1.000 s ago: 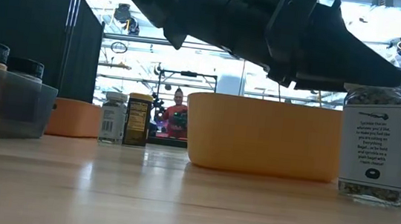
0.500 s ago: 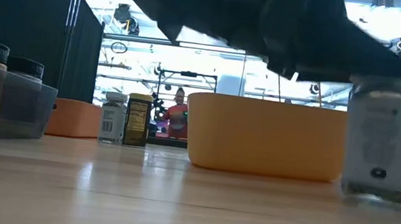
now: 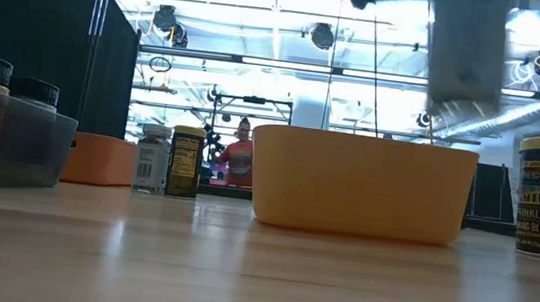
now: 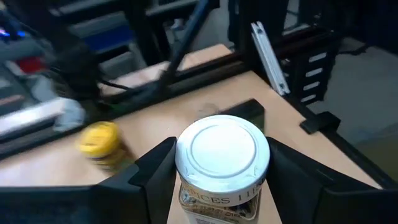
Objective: Sort spices by type
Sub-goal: Put the bottom right white spice bottle into the orange bin
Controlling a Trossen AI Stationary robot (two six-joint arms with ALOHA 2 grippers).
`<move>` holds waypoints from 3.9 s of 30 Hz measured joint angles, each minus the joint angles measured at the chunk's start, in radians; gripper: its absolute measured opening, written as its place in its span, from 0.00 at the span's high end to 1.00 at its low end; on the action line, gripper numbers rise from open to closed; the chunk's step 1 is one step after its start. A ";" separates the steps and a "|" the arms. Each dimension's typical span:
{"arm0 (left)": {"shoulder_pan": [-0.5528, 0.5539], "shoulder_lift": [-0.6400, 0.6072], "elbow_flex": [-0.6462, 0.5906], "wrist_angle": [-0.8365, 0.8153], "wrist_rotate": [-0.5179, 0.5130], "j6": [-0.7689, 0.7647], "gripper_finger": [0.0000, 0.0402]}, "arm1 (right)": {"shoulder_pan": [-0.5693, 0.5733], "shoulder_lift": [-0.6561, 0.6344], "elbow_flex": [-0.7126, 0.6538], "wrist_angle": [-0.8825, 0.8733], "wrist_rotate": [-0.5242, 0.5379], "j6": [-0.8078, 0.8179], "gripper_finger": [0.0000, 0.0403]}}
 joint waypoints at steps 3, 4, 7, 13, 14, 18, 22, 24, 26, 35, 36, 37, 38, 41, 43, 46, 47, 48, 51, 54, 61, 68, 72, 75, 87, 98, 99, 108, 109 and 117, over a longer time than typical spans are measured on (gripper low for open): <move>0.001 -0.091 0.000 -0.083 -0.084 0.010 0.47 | 0.000 0.000 0.000 0.000 0.000 0.000 0.41; 0.001 -0.116 0.000 -0.105 -0.115 0.010 0.47 | 0.000 0.000 0.000 0.000 -0.001 0.000 0.41; -0.002 -0.190 -0.007 -0.191 -0.241 0.011 0.47 | 0.000 0.000 0.000 0.000 -0.002 -0.003 0.41; 0.014 -0.362 -0.146 -0.249 -0.499 -0.027 0.47 | 0.000 0.000 0.000 0.000 -0.003 -0.004 0.41; 0.025 -0.401 -0.173 -0.260 -0.546 -0.049 0.47 | 0.000 0.000 0.000 0.000 -0.003 -0.004 0.41; 0.100 -0.582 -0.284 -0.380 -0.842 -0.142 0.47 | 0.000 0.000 0.000 0.000 0.001 -0.004 0.41; 0.233 -0.775 -0.398 -0.482 -1.003 -0.267 0.47 | 0.000 0.000 0.000 0.000 0.003 -0.005 0.41; 0.317 -0.863 -0.461 -0.475 -1.000 -0.288 0.47 | 0.000 0.000 0.000 0.000 0.008 -0.013 0.41; 0.400 -0.930 -0.534 -0.447 -0.992 -0.290 0.47 | 0.000 0.000 0.000 0.000 0.012 -0.019 0.41; 0.689 -1.030 -0.739 -0.317 -0.930 -0.392 0.47 | -0.017 0.000 0.000 0.001 0.014 -0.023 0.41; 0.723 -1.031 -0.745 -0.313 -0.915 -0.413 0.47 | -0.021 0.000 0.000 0.001 0.014 -0.023 0.41; 0.758 -1.031 -0.750 -0.310 -0.900 -0.431 0.47 | -0.025 0.000 0.000 0.001 0.014 -0.023 0.41; 0.793 -1.031 -0.755 -0.325 -0.891 -0.459 0.47 | -0.029 0.000 0.000 0.001 0.013 -0.023 0.41; 0.876 -1.026 -0.764 -0.413 -0.802 -0.574 0.47 | -0.036 0.000 0.000 0.000 0.010 -0.023 0.41; 0.906 -1.020 -0.765 -0.470 -0.754 -0.629 0.47 | -0.042 0.000 0.000 0.000 0.008 -0.024 0.41; 0.931 -1.000 -0.767 -0.545 -0.786 -0.668 0.47 | -0.042 0.000 0.000 0.000 0.008 -0.027 0.41; 0.933 -0.994 -0.767 -0.546 -0.790 -0.673 0.47 | -0.042 0.000 0.000 0.000 0.008 -0.028 0.41; 0.935 -0.989 -0.767 -0.539 -0.790 -0.675 0.47 | -0.042 0.000 0.000 0.000 0.008 -0.031 0.41; 0.936 -0.958 -0.766 -0.542 -0.804 -0.703 0.47 | -0.042 0.000 0.000 0.000 0.008 -0.031 0.41; 0.936 -0.914 -0.766 -0.537 -0.816 -0.736 0.47 | -0.042 0.000 0.000 0.000 0.008 -0.031 0.41; 0.936 -0.809 -0.770 -0.459 -0.862 -0.762 0.47 | -0.042 0.000 0.000 0.000 0.005 -0.031 0.41; 0.945 -0.730 -0.785 -0.420 -0.897 -0.784 0.47 | -0.042 0.000 0.000 0.000 0.002 -0.030 0.41; 0.965 -0.693 -0.785 -0.419 -0.896 -0.785 0.47 | -0.042 0.000 0.000 0.000 0.000 -0.030 0.41; 0.977 -0.665 -0.785 -0.410 -0.882 -0.786 0.47 | -0.042 0.000 0.000 0.000 0.000 -0.029 0.41; 0.982 -0.637 -0.785 -0.399 -0.868 -0.788 0.47 | -0.042 0.000 0.000 0.000 0.000 -0.028 0.41; 0.994 -0.637 -0.785 -0.404 -0.834 -0.788 0.42 | -0.042 0.000 0.000 0.000 0.000 -0.027 0.41; 0.994 -0.637 -0.785 -0.404 -0.835 -0.788 0.42 | -0.042 0.000 0.000 0.000 0.000 -0.027 0.41; 0.995 -0.637 -0.785 -0.404 -0.835 -0.788 0.41 | -0.042 0.000 0.000 0.000 0.000 -0.027 0.41; 0.995 -0.637 -0.785 -0.404 -0.835 -0.792 0.41 | -0.042 0.000 0.000 0.000 -0.001 -0.027 0.41; 0.995 -0.637 -0.785 -0.412 -0.834 -0.813 0.40 | -0.042 0.000 0.000 0.000 -0.023 -0.024 0.41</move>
